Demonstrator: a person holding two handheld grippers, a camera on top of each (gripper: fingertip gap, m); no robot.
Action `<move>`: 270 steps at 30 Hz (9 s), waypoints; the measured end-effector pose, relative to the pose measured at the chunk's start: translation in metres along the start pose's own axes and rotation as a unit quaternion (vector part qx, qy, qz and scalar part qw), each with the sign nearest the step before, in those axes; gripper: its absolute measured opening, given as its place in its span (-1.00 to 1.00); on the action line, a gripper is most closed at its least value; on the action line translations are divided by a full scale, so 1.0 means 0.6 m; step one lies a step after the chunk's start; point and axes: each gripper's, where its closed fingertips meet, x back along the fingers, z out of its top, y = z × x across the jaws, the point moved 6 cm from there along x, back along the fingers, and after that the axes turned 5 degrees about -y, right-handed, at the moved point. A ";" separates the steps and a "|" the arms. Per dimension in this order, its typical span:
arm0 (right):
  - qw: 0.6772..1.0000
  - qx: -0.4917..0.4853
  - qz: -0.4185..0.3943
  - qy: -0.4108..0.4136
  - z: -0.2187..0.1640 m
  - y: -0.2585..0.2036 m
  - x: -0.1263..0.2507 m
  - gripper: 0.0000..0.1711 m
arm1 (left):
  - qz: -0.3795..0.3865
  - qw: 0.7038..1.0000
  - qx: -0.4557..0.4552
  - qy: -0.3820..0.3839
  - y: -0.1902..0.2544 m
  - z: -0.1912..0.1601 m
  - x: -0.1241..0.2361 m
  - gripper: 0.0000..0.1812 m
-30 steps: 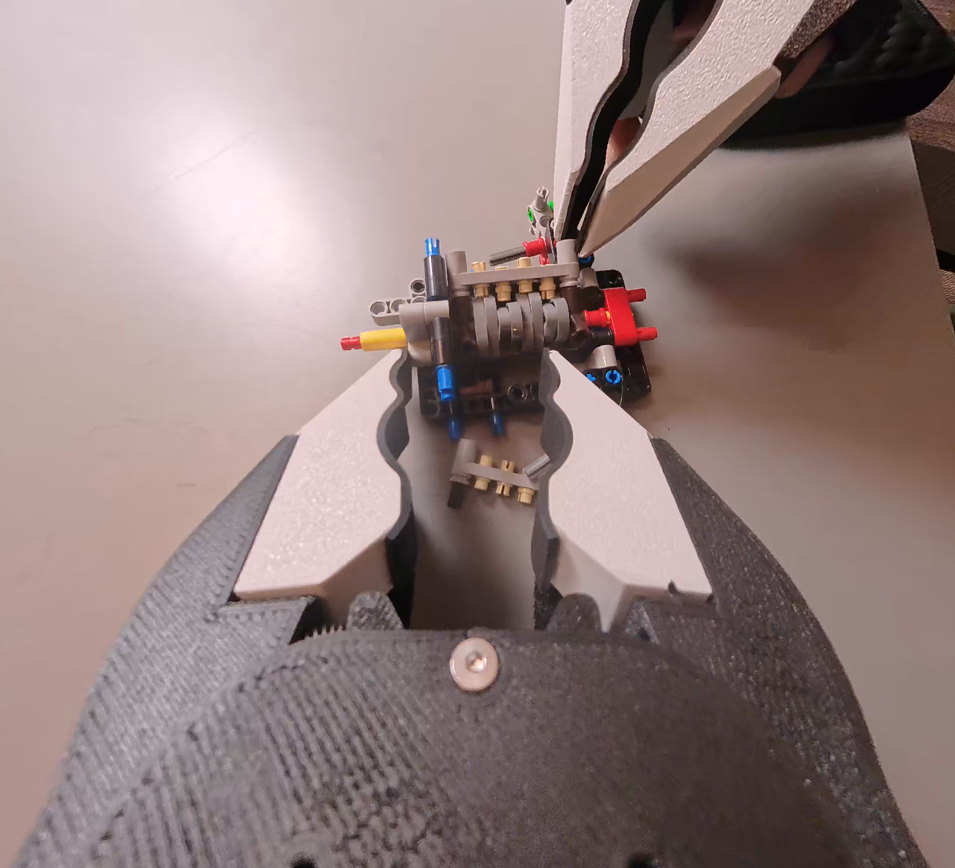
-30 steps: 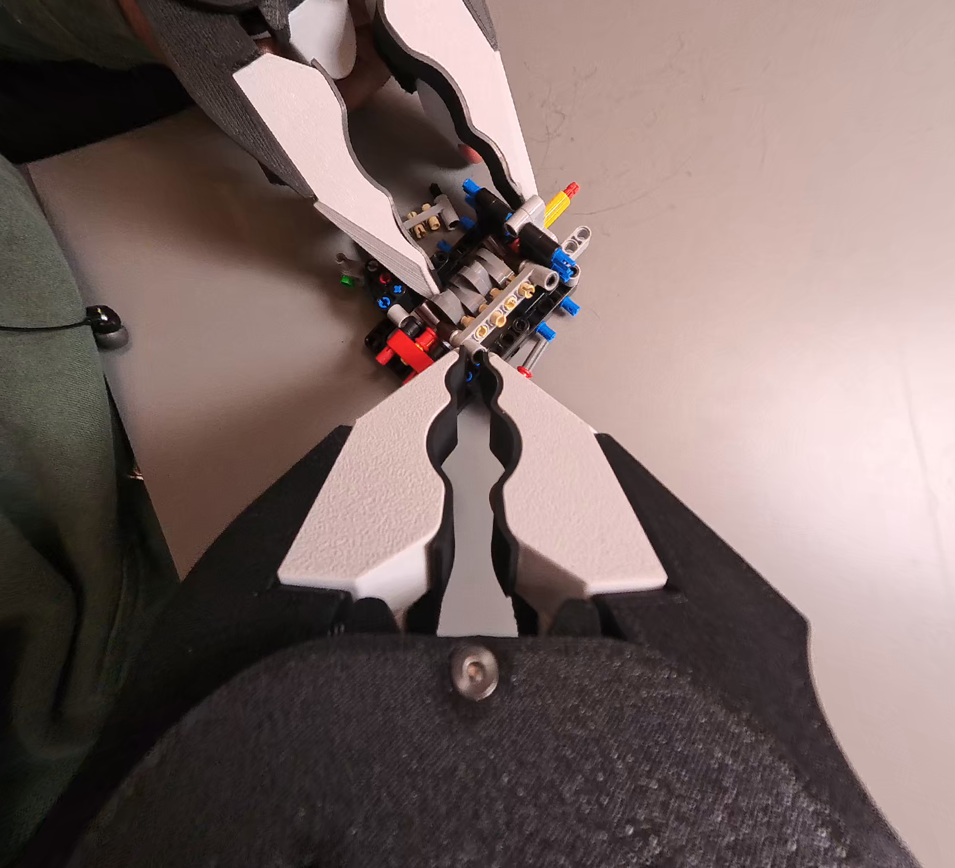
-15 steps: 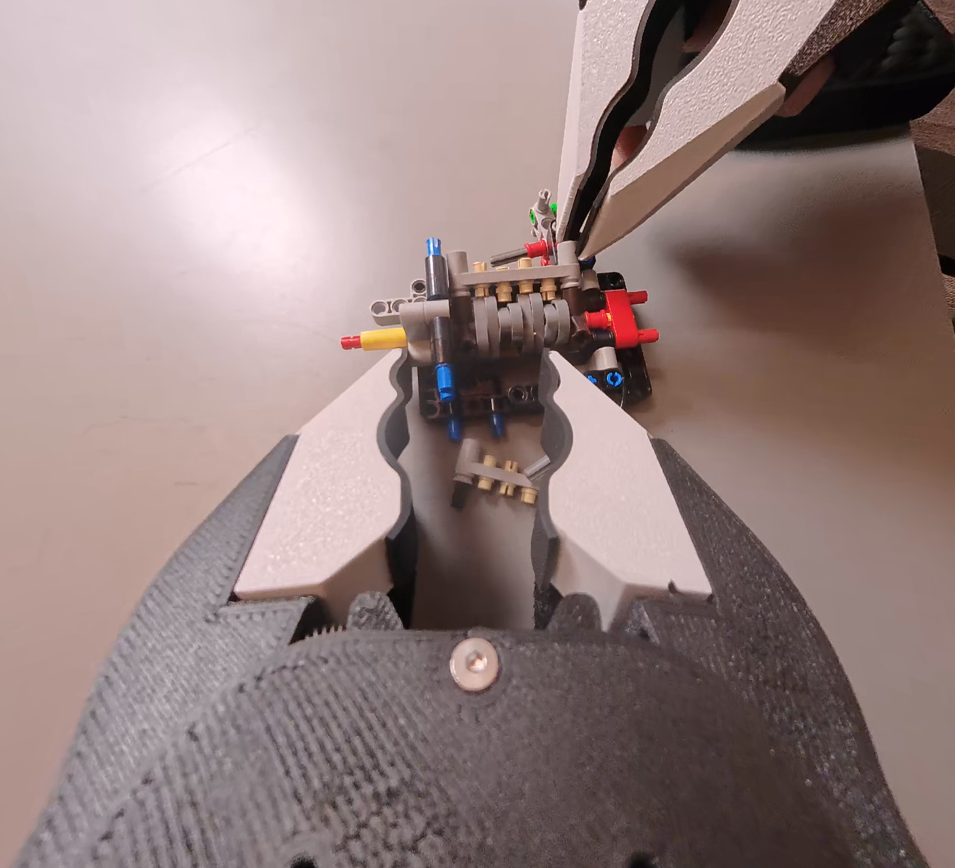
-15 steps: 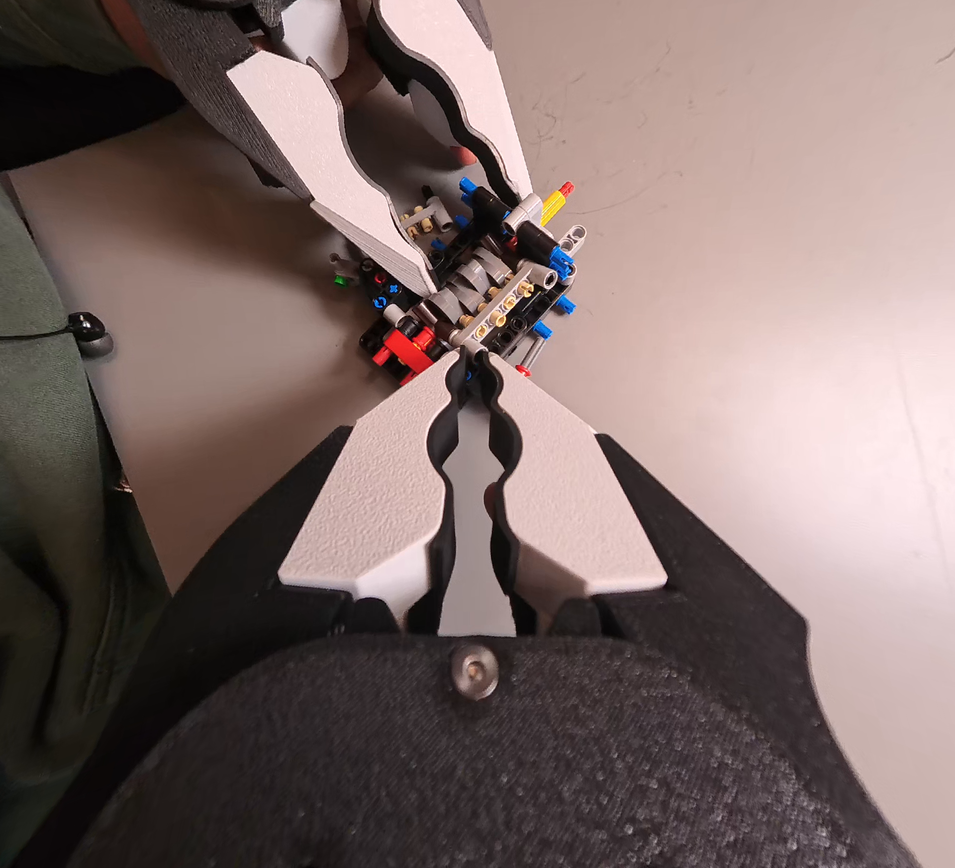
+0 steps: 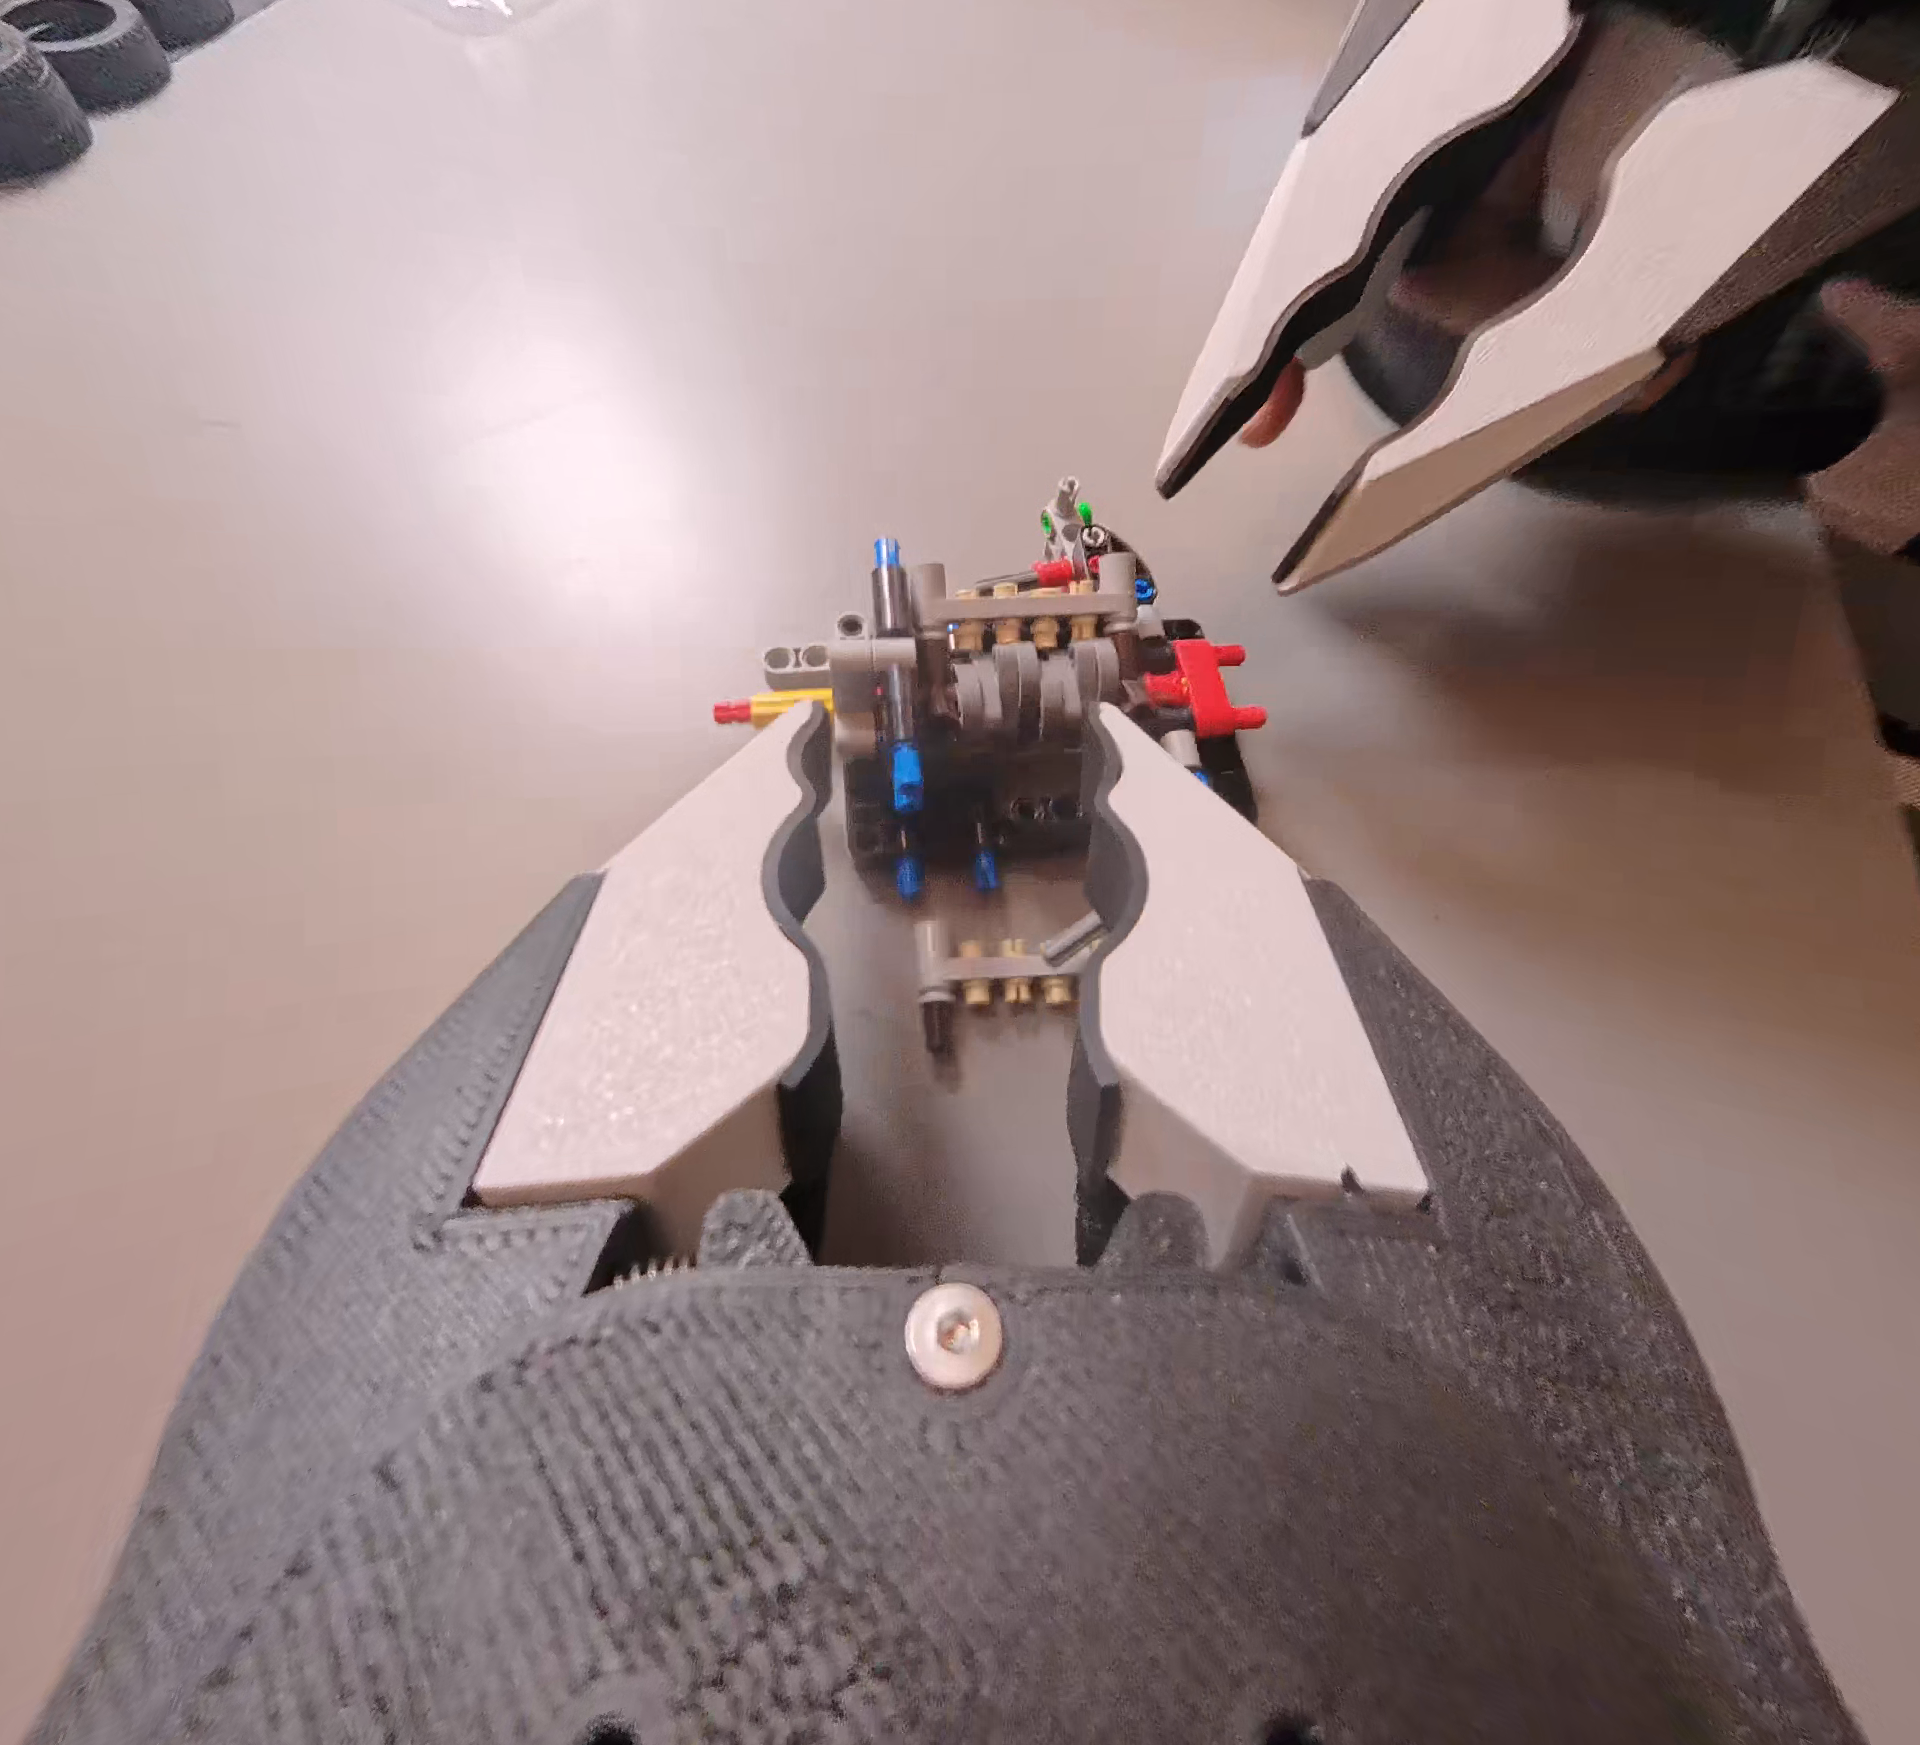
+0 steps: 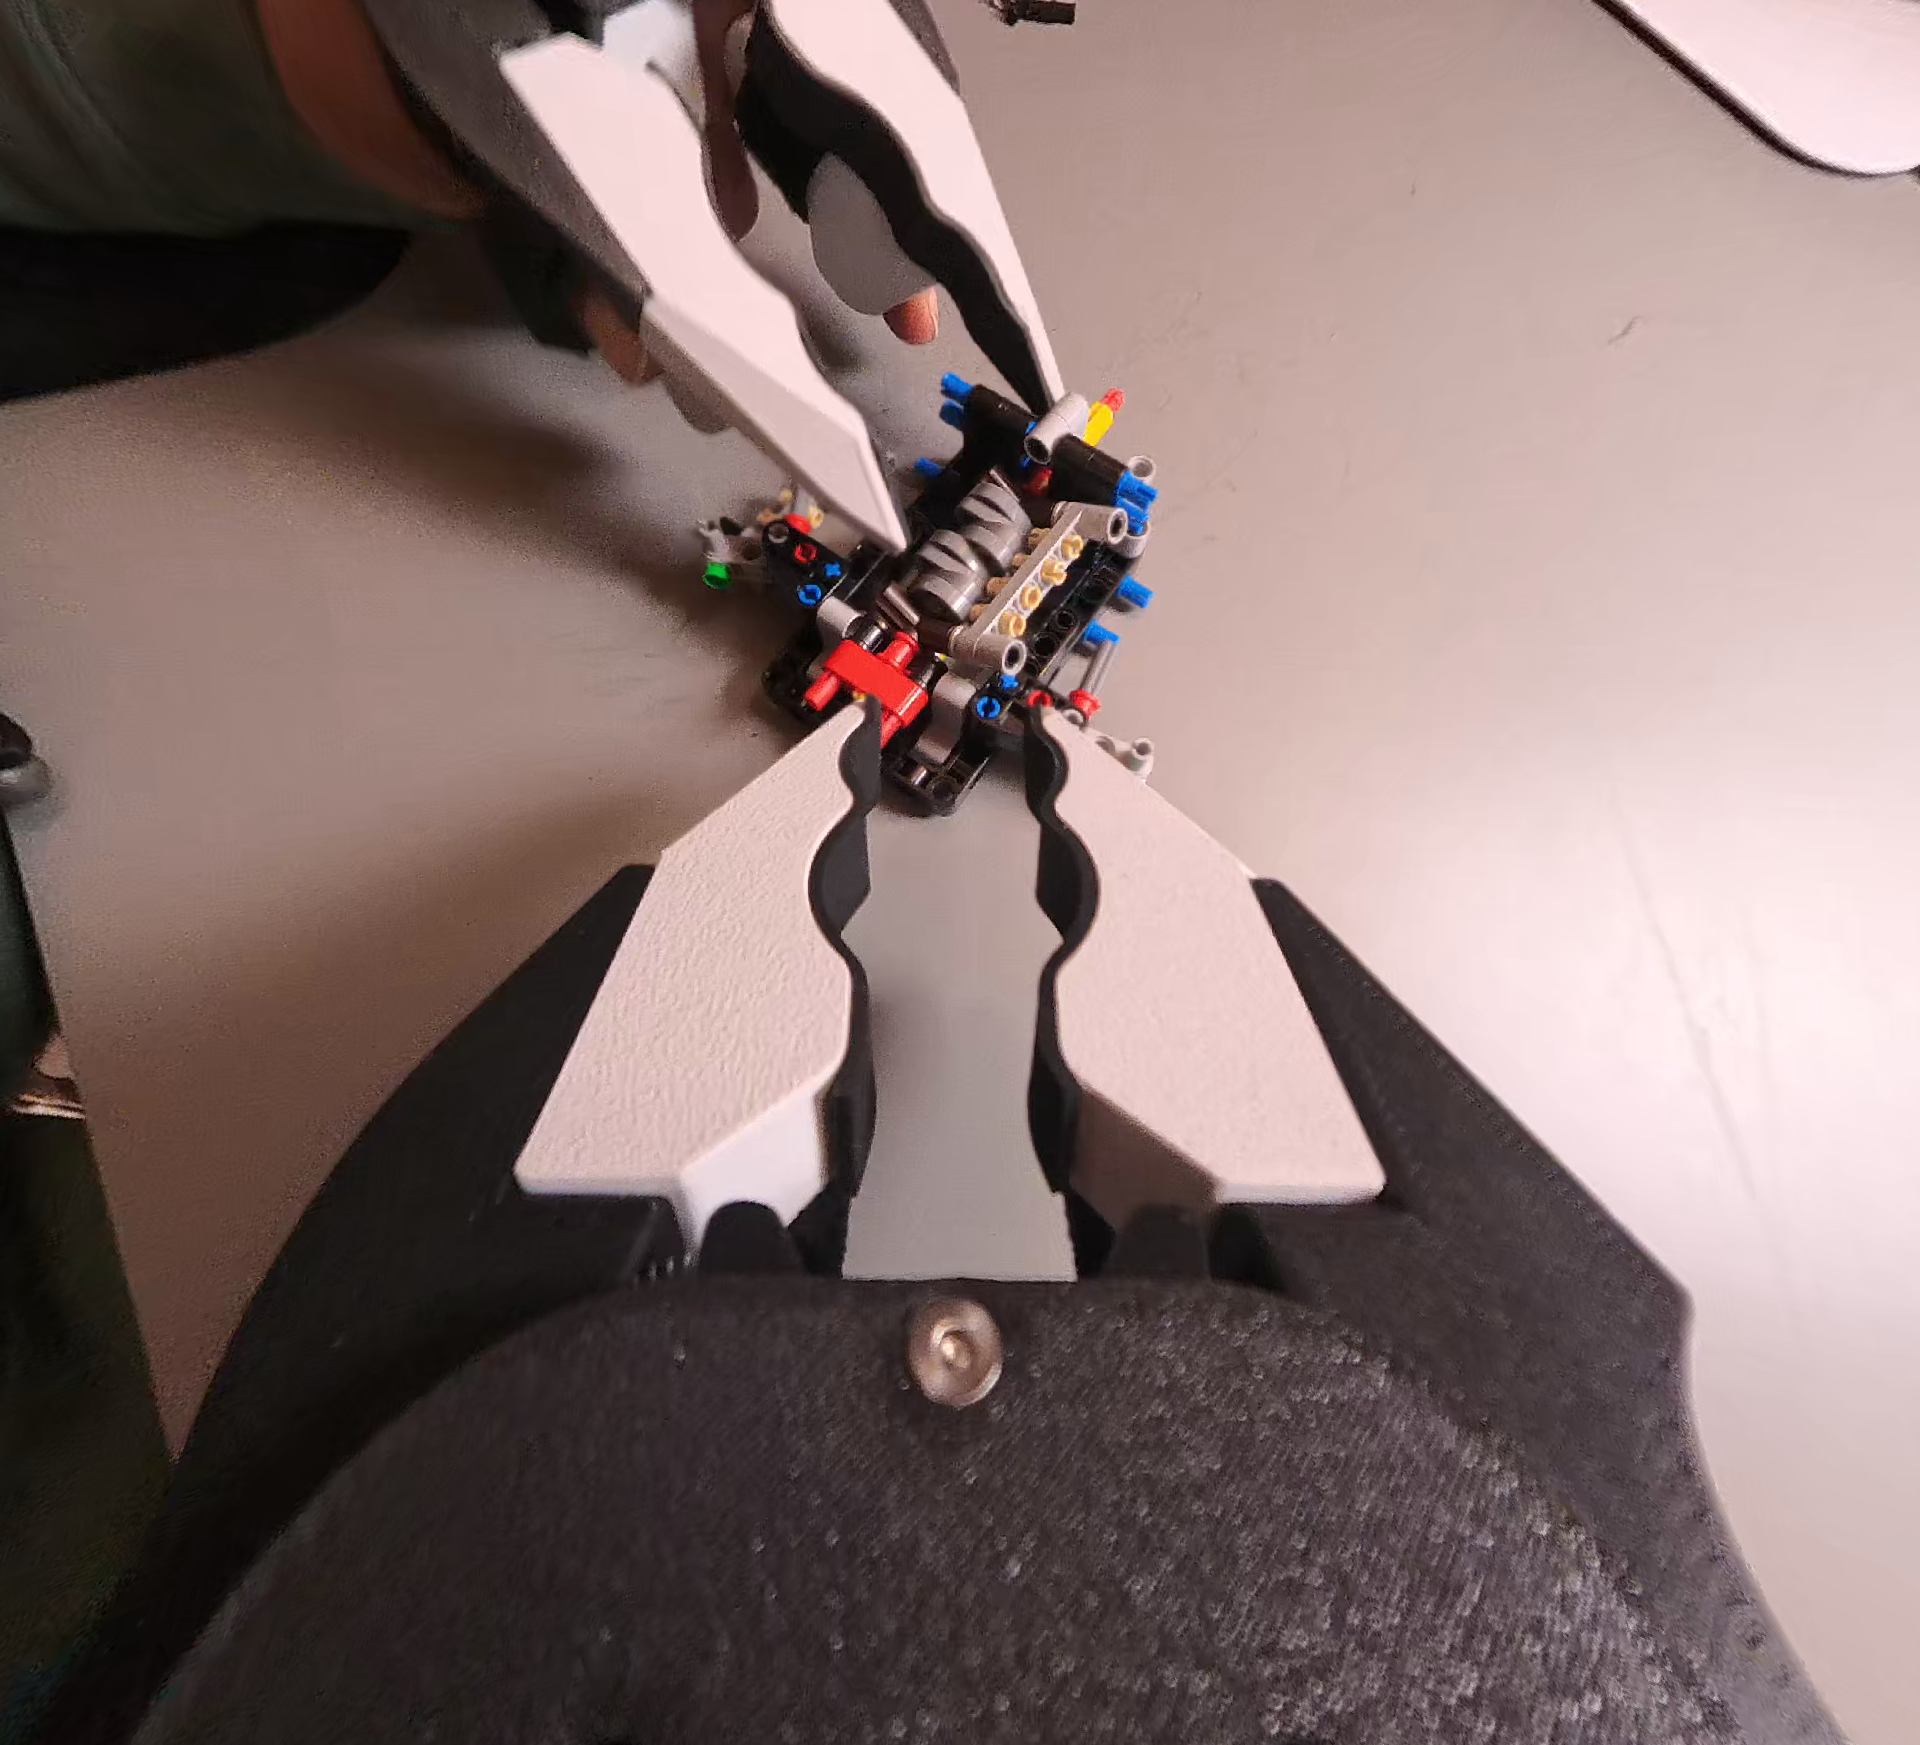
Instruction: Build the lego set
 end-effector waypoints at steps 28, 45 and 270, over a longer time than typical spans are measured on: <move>0.990 -0.139 -0.031 0.002 0.000 0.127 -0.041 -0.85 | 0.066 0.998 0.004 0.008 -0.051 -0.025 0.047 -0.54; 0.995 -0.041 0.014 0.087 0.020 0.149 -0.022 -0.38 | 0.067 0.998 0.001 -0.002 -0.054 -0.028 0.046 -0.56; 0.946 0.175 0.048 0.268 0.068 -0.004 0.000 -0.97 | -0.386 0.852 0.329 0.130 0.026 0.025 0.036 -0.94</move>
